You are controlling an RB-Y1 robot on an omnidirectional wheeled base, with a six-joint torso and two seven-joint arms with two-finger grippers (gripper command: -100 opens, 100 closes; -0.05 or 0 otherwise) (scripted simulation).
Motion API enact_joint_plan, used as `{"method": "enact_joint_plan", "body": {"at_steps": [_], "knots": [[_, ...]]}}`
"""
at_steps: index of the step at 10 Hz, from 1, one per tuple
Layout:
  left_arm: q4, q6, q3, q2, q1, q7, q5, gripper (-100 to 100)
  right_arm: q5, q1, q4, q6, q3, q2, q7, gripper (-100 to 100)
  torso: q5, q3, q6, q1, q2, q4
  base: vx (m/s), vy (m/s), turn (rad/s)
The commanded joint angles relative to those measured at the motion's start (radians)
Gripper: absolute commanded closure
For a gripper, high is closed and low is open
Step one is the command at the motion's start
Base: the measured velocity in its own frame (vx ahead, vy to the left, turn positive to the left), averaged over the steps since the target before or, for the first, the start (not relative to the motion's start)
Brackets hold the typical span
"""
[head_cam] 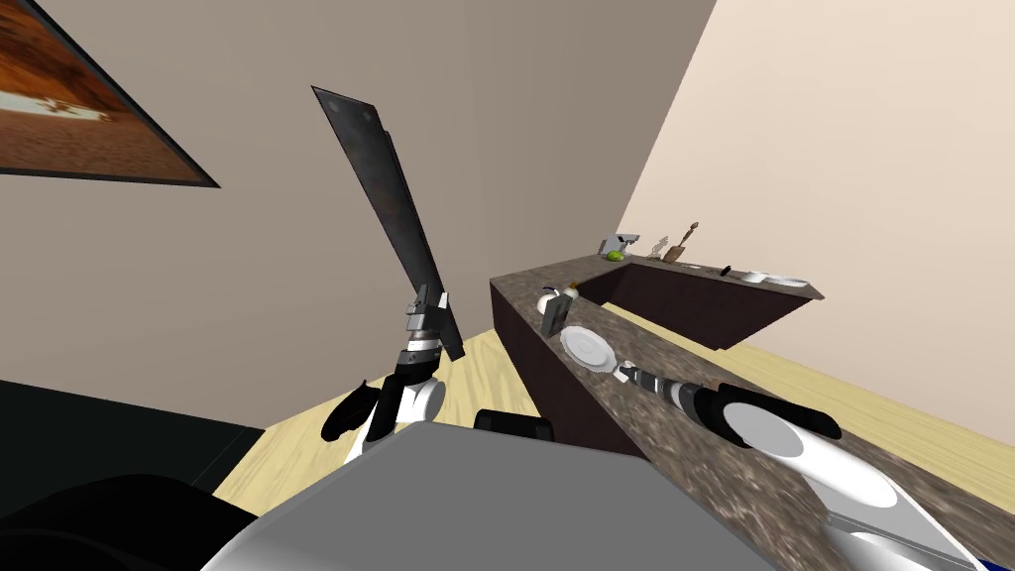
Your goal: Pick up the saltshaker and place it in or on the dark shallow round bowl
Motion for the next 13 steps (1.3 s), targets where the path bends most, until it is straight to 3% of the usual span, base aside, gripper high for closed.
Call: {"method": "enact_joint_plan", "body": {"at_steps": [1,2,6,13], "knots": [[0.000,0.000,0.000,0.000,0.000,0.000,0.000,0,0.000,0.000,0.000,0.000,0.000,0.000,0.000,0,0.000,0.000,0.000,0.000,0.000,0.000,0.000,0.000,0.000],[0.000,0.000,0.000,0.000,0.000,0.000,0.000,0,-0.034,-0.018,0.035,0.021,-0.014,-0.030,-0.021,100,0.000,0.000,0.000,0.000,0.000,0.000,-0.137,0.018,0.151],[0.000,0.000,0.000,0.000,0.000,0.000,0.000,0,-0.106,-0.061,0.133,0.065,-0.066,-0.116,-0.072,100,-0.002,0.009,0.002,-0.004,0.016,0.003,-0.218,-0.028,0.145],[0.000,0.000,0.000,0.000,0.000,0.000,0.000,0,-0.214,-0.116,0.272,0.139,-0.155,-0.258,-0.145,100,-0.003,0.006,0.001,-0.007,0.010,0.003,-0.155,-0.059,0.130]]}}
